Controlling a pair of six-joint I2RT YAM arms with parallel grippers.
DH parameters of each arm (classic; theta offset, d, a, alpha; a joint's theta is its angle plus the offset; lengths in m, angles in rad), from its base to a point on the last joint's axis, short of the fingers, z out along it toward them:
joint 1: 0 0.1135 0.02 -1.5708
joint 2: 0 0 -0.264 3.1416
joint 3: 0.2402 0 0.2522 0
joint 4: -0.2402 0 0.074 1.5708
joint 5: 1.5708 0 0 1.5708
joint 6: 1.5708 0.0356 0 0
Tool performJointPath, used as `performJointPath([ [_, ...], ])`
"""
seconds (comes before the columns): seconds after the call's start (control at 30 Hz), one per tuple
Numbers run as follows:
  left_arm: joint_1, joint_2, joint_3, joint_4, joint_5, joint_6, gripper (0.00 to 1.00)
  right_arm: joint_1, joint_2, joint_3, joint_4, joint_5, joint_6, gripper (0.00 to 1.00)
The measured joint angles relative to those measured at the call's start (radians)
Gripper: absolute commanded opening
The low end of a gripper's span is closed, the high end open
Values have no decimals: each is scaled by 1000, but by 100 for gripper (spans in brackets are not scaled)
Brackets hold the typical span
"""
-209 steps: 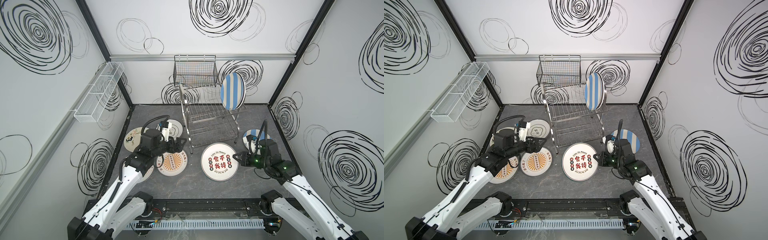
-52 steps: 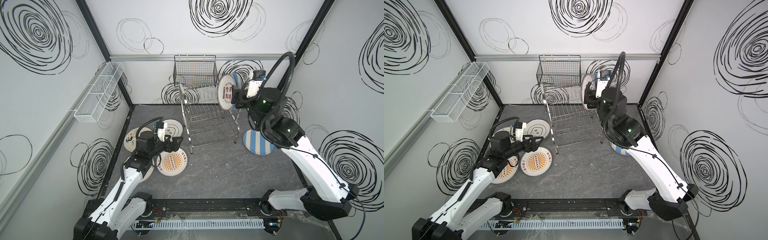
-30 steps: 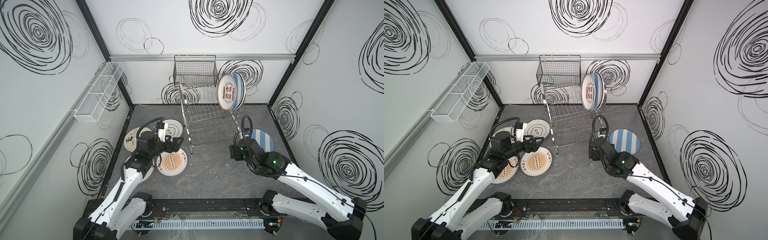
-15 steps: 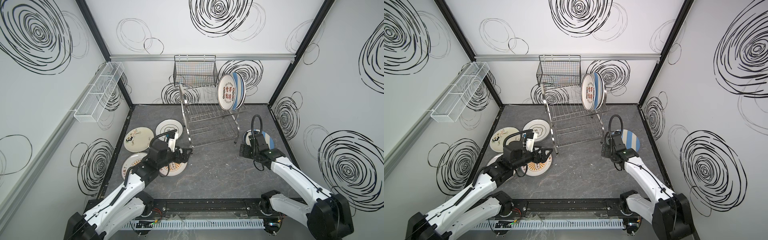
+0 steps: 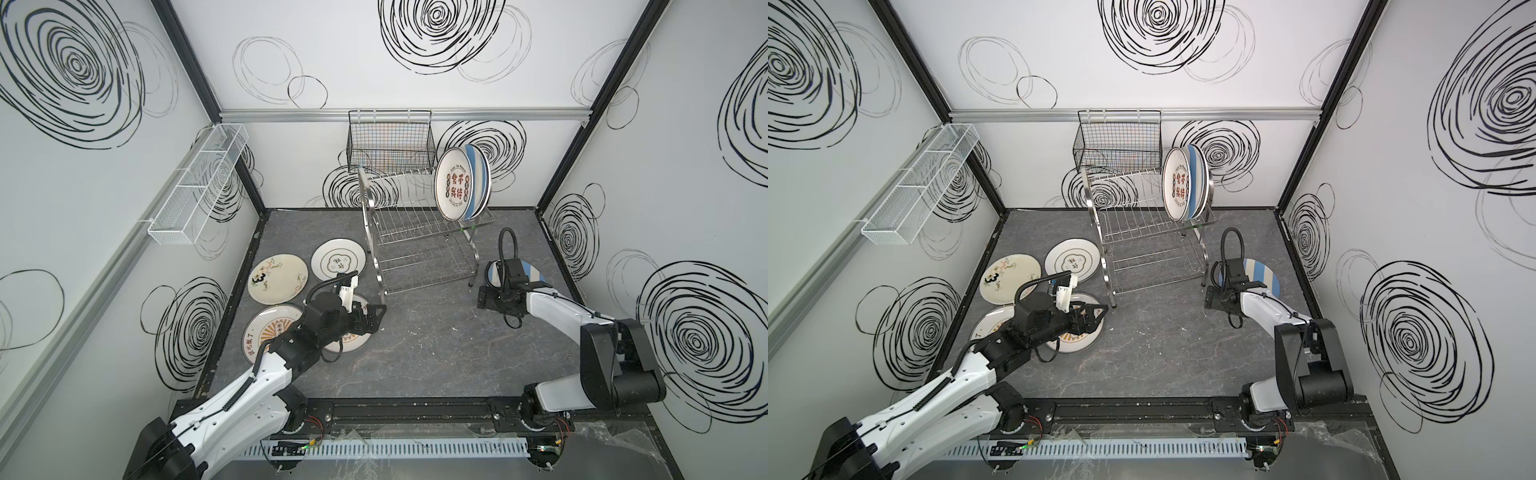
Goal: Load the plates into the dish rack
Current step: 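Move the right gripper down to the blue-and-cream striped plate on the table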
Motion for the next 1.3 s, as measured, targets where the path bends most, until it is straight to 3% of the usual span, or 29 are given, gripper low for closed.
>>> performJointPath([
  [0.57,0,39,2,7,15,3,96,-119,79,51,93,-97,-6,92],
  [1.3,1,40,2,10,21,8,96,-114,85,29,90,-173,-13,92],
])
